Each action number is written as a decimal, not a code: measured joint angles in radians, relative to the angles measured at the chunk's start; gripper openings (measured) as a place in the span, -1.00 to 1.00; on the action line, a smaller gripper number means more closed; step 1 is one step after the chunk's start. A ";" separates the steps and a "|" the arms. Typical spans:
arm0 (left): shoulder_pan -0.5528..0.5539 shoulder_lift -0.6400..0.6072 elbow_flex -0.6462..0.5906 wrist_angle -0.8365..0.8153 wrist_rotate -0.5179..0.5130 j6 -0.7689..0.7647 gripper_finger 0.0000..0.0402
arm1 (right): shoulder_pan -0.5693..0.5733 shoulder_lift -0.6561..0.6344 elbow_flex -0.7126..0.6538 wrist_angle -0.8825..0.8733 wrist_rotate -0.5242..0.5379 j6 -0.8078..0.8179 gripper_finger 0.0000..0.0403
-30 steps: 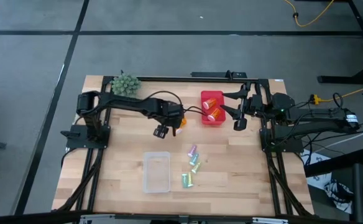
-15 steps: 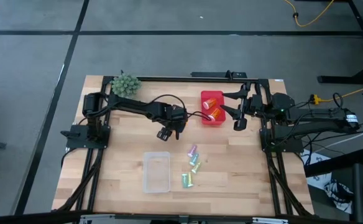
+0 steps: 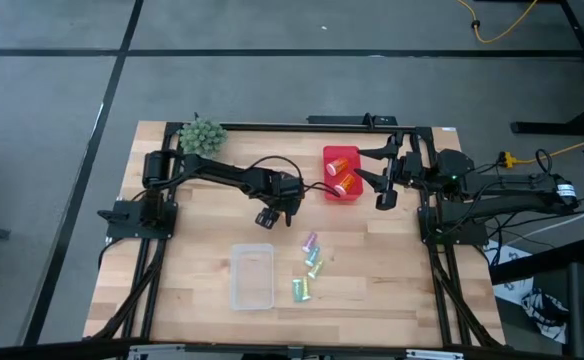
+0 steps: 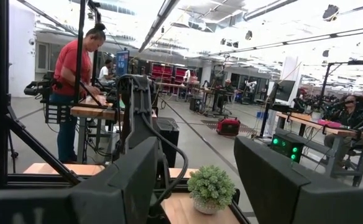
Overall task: Pick and place medicine bottles into bin by pill shape (circle, oval)
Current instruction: Put the large orange pill bottle into the red bin
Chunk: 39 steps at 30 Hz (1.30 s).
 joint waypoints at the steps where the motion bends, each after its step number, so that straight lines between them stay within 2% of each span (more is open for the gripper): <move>1: 0.000 0.000 0.000 -0.004 0.000 -0.011 0.37 | 0.000 0.000 0.000 0.000 0.000 0.000 0.08; 8: 0.002 0.000 0.000 -0.034 0.010 -0.083 0.30 | 0.000 0.000 0.000 -0.002 0.000 0.000 0.08; 15: 0.002 -0.001 0.001 -0.034 0.003 -0.136 0.02 | 0.000 0.000 0.000 -0.002 0.000 -0.001 0.08; 21: -0.015 -0.036 0.126 -0.131 -0.153 -0.207 -0.10 | 0.000 0.000 0.000 -0.002 0.000 -0.001 0.08; 24: -0.016 -0.054 0.194 -0.122 -0.174 -0.208 -0.10 | 0.000 0.000 0.000 -0.001 0.000 -0.001 0.08; 29: 0.023 -0.056 0.245 0.109 -0.153 -0.202 -0.10 | 0.000 0.000 0.000 -0.002 0.000 -0.001 0.08; 34: 0.093 -0.033 0.245 0.380 0.054 -0.202 -0.10 | 0.000 0.000 0.000 0.002 0.000 0.001 0.08; 39: 0.153 0.018 0.245 0.585 0.176 -0.259 -0.10 | 0.000 -0.008 0.000 0.001 0.000 0.001 0.08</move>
